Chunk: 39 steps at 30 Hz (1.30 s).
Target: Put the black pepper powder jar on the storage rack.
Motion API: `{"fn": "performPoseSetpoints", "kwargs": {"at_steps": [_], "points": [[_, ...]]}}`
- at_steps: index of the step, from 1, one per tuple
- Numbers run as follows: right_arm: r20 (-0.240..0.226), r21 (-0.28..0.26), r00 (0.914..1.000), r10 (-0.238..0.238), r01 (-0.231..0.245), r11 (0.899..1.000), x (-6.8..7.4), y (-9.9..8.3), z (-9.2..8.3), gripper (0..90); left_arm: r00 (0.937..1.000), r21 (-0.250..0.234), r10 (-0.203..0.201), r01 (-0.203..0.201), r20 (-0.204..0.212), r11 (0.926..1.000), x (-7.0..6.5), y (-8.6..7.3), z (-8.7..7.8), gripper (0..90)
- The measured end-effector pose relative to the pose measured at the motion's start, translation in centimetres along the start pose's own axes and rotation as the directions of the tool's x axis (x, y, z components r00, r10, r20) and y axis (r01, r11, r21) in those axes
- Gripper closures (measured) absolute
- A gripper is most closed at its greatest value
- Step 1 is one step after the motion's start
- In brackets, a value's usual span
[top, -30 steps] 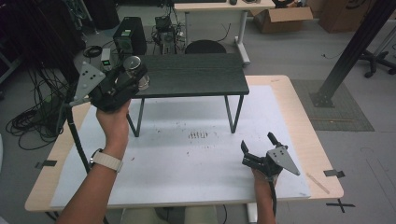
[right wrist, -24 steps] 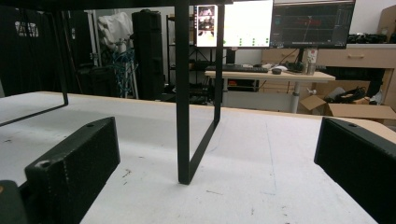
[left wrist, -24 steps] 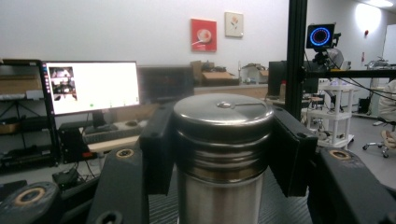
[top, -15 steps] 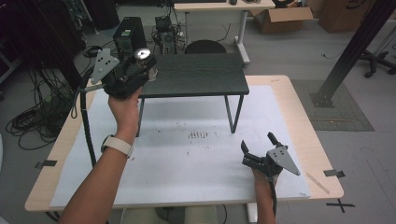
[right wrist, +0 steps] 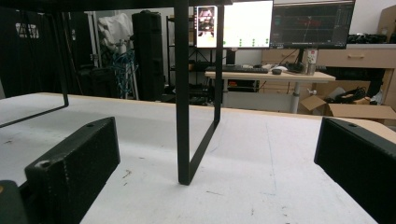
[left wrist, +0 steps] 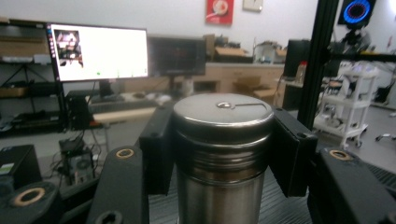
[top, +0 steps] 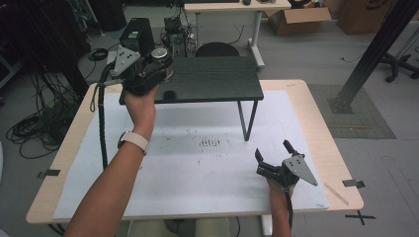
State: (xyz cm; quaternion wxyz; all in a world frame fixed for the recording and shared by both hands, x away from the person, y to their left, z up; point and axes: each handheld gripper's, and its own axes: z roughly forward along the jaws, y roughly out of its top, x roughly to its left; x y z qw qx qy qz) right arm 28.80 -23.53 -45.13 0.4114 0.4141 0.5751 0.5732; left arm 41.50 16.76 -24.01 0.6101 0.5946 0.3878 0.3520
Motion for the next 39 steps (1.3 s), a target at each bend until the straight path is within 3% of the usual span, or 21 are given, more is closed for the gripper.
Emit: {"fn": "performPoseSetpoints", "kwargs": {"at_steps": [9,15,21,26,28,39], "points": [[-0.001,-0.001,1.0000,-0.001,0.001,1.000,0.0,0.0,0.0,0.0,0.9992,0.092,0.021,-0.018,-0.034,0.9956,-0.2,0.0,1.5,49.1],[-0.001,-0.002,1.0000,0.000,0.000,1.000,0.0,0.0,0.0,0.0,0.9993,0.140,0.017,-0.012,-0.033,0.9900,-0.6,0.0,2.3,49.0],[0.000,-0.004,1.0000,-0.001,0.001,1.000,0.0,0.0,0.0,0.0,0.9984,0.189,0.039,-0.030,-0.042,0.9815,-0.9,0.0,3.0,49.1],[-0.001,-0.001,1.0000,-0.002,0.002,1.000,0.0,0.0,0.0,0.0,0.9976,0.242,0.059,-0.048,-0.037,0.9692,-1.1,0.1,3.5,49.0],[0.000,-0.002,1.0000,-0.001,0.001,1.000,0.0,0.0,0.0,0.0,0.9970,0.248,0.067,-0.056,-0.038,0.9672,-1.2,0.0,3.6,49.0],[0.000,0.001,1.0000,-0.003,0.003,1.000,0.0,0.0,0.0,0.0,0.9985,0.257,0.024,-0.011,-0.049,0.9663,-0.9,0.0,3.7,46.4]]}}
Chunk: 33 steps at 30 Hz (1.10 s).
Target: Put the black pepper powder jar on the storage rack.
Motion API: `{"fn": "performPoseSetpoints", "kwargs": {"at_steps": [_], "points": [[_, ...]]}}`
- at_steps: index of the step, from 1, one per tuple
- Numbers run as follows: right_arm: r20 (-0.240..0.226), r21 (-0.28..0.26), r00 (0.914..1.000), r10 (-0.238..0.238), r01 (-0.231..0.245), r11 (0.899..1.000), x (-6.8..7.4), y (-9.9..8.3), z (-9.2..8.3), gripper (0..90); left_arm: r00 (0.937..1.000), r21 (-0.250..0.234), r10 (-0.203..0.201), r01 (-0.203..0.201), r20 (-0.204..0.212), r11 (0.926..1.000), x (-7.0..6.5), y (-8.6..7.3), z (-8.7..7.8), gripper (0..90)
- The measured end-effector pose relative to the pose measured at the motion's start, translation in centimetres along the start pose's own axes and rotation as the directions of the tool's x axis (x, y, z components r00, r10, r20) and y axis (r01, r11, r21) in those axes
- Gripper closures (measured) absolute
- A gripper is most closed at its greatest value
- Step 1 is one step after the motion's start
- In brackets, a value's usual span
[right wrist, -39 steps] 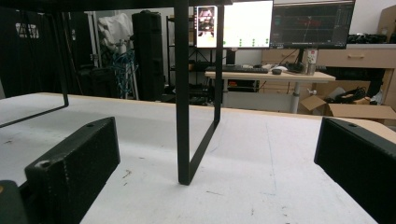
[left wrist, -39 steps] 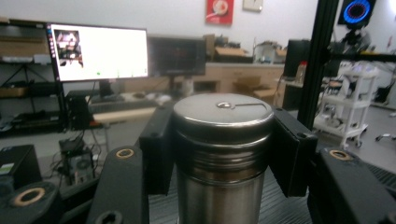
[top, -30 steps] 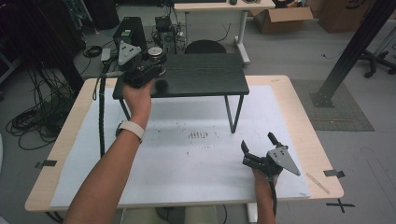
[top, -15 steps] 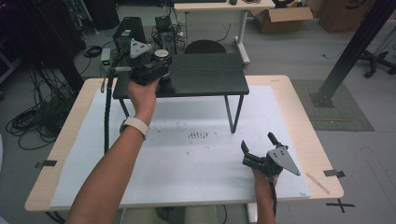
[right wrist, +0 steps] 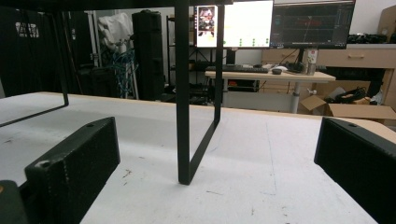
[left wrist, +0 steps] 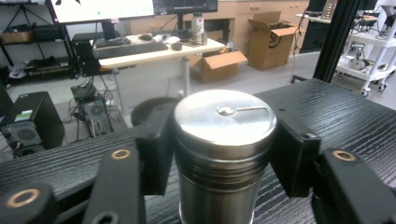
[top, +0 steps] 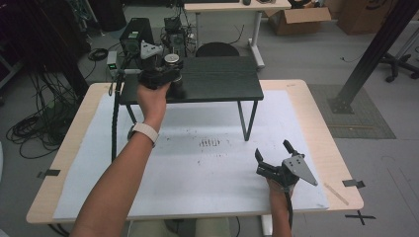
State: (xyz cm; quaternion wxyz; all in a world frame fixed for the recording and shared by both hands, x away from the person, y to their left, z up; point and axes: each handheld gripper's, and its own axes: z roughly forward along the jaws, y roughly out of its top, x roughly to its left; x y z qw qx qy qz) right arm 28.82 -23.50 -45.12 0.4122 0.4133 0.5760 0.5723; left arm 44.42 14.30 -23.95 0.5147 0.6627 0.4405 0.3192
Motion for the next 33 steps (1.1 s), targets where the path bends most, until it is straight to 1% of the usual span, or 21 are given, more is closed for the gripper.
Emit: {"fn": "performPoseSetpoints", "kwargs": {"at_steps": [1,2,3,6,9,10,12,13,16,20,24,25,26,29,33], "points": [[0.000,0.001,1.0000,0.001,-0.001,1.000,0.0,0.0,0.0,0.0,1.0000,0.000,0.000,0.000,0.000,1.0000,0.0,0.0,0.0,44.6],[0.000,0.001,1.0000,0.001,-0.001,1.000,0.0,0.0,0.0,0.0,1.0000,-0.004,-0.008,0.008,0.003,1.0000,0.1,0.0,0.0,43.0],[0.000,0.000,1.0000,0.000,0.000,1.000,0.0,0.0,0.0,0.0,0.9999,-0.005,-0.009,0.009,0.004,0.9999,0.1,0.0,-0.1,42.7],[0.000,0.001,1.0000,0.001,-0.001,1.000,0.0,0.0,0.0,0.0,0.9999,-0.013,0.004,-0.004,0.010,0.9999,0.0,0.0,-0.2,39.8],[0.000,0.002,1.0000,0.002,-0.002,1.000,0.0,0.0,0.0,0.0,0.9999,-0.024,0.012,-0.012,0.002,0.9996,-0.1,-0.1,-0.2,32.8],[0.000,0.002,1.0000,0.002,-0.002,1.000,0.0,0.0,0.0,0.0,0.9998,-0.030,0.018,-0.018,-0.001,0.9994,-0.1,-0.1,-0.3,32.8],[0.000,0.002,1.0000,0.001,-0.001,1.000,0.0,0.0,0.0,0.0,0.9997,-0.039,0.024,-0.024,0.010,0.9990,-0.1,-0.1,-0.4,28.7],[0.000,0.001,1.0000,0.002,-0.002,1.000,0.0,0.0,0.0,0.0,0.9996,-0.043,0.025,-0.025,0.008,0.9988,-0.1,-0.1,-0.4,27.1],[0.000,0.002,1.0000,0.002,-0.002,1.000,0.0,0.0,0.0,0.0,0.9997,-0.056,0.017,-0.016,0.016,0.9983,0.0,-0.1,-0.5,22.7],[0.000,0.003,1.0000,0.003,-0.003,1.000,0.0,0.0,0.0,0.0,0.9998,-0.070,0.013,-0.012,0.013,0.9975,0.1,0.0,-0.7,14.8],[0.000,0.005,1.0000,0.003,-0.003,1.000,0.0,0.0,0.0,0.0,0.9999,-0.086,0.009,-0.008,0.013,0.9963,0.3,0.2,-1.1,12.0],[0.000,0.005,1.0000,0.003,-0.003,1.000,0.0,0.0,0.0,0.0,0.9999,-0.088,0.002,-0.001,0.012,0.9961,0.4,0.2,-1.2,12.0],[0.000,0.005,1.0000,0.002,-0.002,1.000,0.0,0.0,0.0,0.0,0.9999,-0.091,-0.006,0.008,0.015,0.9958,0.5,0.3,-1.4,10.2],[0.001,0.005,1.0000,0.002,-0.002,1.000,0.0,0.0,0.0,0.0,0.9997,-0.104,-0.010,0.012,0.022,0.9945,0.6,0.4,-1.7,7.6],[0.001,0.006,1.0000,0.001,-0.001,1.000,0.0,0.0,0.0,0.0,0.9994,-0.129,0.005,-0.001,0.035,0.9916,0.4,0.7,-2.6,4.2]]}}
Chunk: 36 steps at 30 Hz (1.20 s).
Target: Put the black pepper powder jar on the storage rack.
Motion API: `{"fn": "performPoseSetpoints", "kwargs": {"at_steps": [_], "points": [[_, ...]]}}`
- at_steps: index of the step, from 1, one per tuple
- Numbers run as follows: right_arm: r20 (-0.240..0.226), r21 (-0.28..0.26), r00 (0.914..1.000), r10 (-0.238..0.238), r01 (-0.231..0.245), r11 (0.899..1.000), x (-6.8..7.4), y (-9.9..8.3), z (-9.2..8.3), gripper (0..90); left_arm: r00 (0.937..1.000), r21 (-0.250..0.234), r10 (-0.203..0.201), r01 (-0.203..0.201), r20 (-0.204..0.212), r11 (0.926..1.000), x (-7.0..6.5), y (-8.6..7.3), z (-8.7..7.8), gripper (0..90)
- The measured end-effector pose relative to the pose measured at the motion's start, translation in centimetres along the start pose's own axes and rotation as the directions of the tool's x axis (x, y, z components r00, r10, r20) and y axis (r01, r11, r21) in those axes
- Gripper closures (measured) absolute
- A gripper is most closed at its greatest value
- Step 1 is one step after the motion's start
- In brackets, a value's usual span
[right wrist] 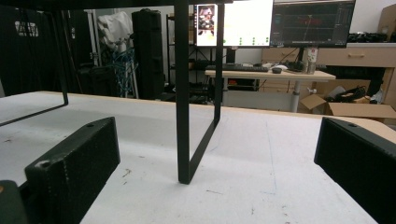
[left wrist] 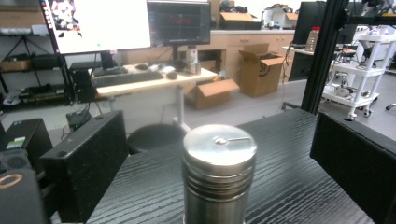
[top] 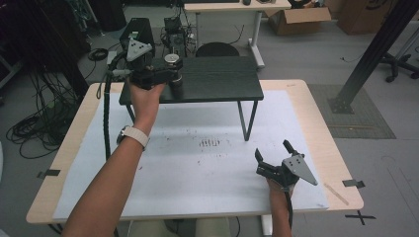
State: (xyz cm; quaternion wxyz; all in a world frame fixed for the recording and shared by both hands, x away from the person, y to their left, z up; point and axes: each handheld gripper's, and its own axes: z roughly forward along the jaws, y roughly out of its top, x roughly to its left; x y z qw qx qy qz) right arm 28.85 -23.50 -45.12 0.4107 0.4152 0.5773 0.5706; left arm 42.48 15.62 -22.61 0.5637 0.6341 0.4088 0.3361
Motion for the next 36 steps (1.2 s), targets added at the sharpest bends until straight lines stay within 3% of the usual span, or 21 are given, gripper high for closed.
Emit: {"fn": "performPoseSetpoints", "kwargs": {"at_steps": [4,9,17,21,26,30,36], "points": [[0.000,0.000,1.0000,0.002,-0.002,1.000,0.0,0.0,0.0,0.0,0.9999,-0.014,0.001,-0.001,0.013,0.9999,-0.2,0.3,-0.7,1.2],[0.000,-0.001,1.0000,0.002,-0.002,1.000,0.0,0.0,0.0,0.0,0.9998,-0.068,-0.009,0.010,0.015,0.9976,-0.4,-0.1,-2.0,0.7],[0.000,-0.001,1.0000,0.003,-0.003,1.000,-0.1,0.0,0.0,0.0,0.9999,-0.123,0.015,-0.015,0.003,0.9922,-0.4,-0.5,-3.9,0.5],[0.000,0.000,1.0000,0.004,-0.004,1.000,-0.1,0.0,0.0,0.0,0.9995,-0.120,0.033,-0.033,-0.002,0.9923,-0.3,-0.5,-4.7,0.5],[-0.001,0.000,1.0000,0.006,-0.006,1.000,-0.1,0.0,0.0,0.0,0.9995,-0.165,0.031,-0.030,0.001,0.9859,-0.2,-0.9,-6.5,0.4],[0.000,-0.002,1.0000,0.007,-0.007,1.000,0.0,0.0,0.0,0.0,0.9996,-0.171,0.027,-0.025,0.009,0.9850,-0.1,-1.5,-7.1,0.2],[0.000,0.001,1.0000,0.008,-0.008,1.000,0.0,0.0,0.0,0.0,0.9992,-0.221,0.040,-0.038,0.007,0.9746,-0.1,-2.2,-8.8,0.3]]}}
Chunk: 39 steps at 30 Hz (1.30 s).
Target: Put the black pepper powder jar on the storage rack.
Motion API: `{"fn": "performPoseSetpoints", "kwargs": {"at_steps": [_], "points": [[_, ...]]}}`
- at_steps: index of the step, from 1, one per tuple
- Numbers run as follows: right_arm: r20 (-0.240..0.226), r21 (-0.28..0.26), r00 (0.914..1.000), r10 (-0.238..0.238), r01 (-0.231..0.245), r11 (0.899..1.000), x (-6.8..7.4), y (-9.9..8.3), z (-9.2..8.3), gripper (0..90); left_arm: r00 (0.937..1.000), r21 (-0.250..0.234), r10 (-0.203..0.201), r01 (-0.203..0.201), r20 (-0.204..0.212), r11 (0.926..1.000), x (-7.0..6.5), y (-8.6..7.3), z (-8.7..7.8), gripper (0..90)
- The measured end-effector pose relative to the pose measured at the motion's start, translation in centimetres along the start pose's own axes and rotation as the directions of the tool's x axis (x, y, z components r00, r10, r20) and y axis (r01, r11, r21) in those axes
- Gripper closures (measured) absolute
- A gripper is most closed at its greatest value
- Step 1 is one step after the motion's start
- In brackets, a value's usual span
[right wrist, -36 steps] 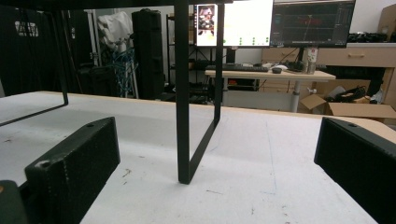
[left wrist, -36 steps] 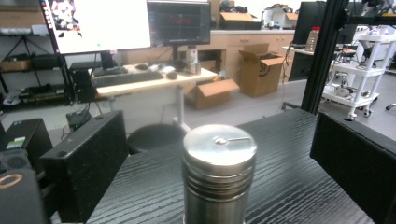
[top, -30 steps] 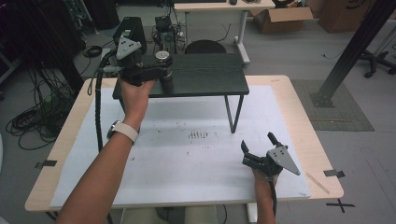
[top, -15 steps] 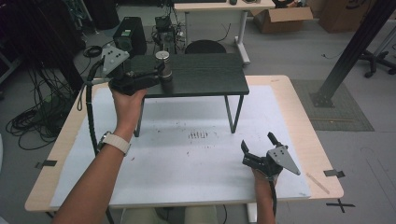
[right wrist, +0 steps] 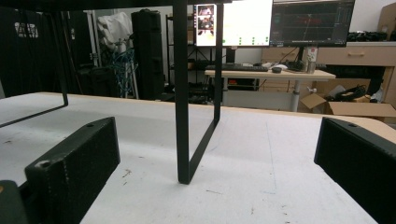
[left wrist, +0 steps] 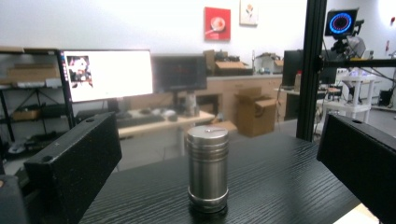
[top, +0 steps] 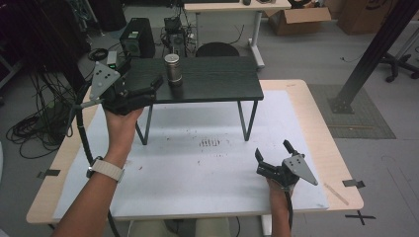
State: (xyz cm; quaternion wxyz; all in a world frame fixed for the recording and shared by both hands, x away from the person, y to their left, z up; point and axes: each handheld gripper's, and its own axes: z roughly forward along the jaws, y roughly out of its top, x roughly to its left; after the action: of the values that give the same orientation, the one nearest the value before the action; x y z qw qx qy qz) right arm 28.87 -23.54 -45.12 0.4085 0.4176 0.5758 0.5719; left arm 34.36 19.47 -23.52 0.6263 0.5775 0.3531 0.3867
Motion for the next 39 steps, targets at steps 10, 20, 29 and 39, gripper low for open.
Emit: {"fn": "performPoseSetpoints", "kwargs": {"at_steps": [10,20,29,39], "points": [[-0.001,-0.001,1.0000,-0.004,0.004,1.000,0.0,0.0,0.0,0.0,0.9996,-0.040,0.024,-0.024,0.014,0.9989,0.2,-0.7,-2.3,0.2],[-0.001,0.003,1.0000,-0.006,0.006,1.000,0.0,0.0,0.1,0.0,0.9991,-0.076,0.031,-0.028,0.030,0.9967,0.3,-1.5,-4.7,0.2],[-0.002,0.000,1.0000,-0.009,0.009,1.000,0.0,0.0,0.1,0.0,0.9990,-0.087,0.036,-0.034,0.025,0.9957,0.8,-3.4,-6.5,0.2],[0.000,0.004,0.9999,-0.012,0.012,1.000,0.1,0.0,0.1,0.0,0.9990,-0.120,0.018,-0.013,0.042,0.9927,1.9,-5.7,-8.8,0.2]]}}
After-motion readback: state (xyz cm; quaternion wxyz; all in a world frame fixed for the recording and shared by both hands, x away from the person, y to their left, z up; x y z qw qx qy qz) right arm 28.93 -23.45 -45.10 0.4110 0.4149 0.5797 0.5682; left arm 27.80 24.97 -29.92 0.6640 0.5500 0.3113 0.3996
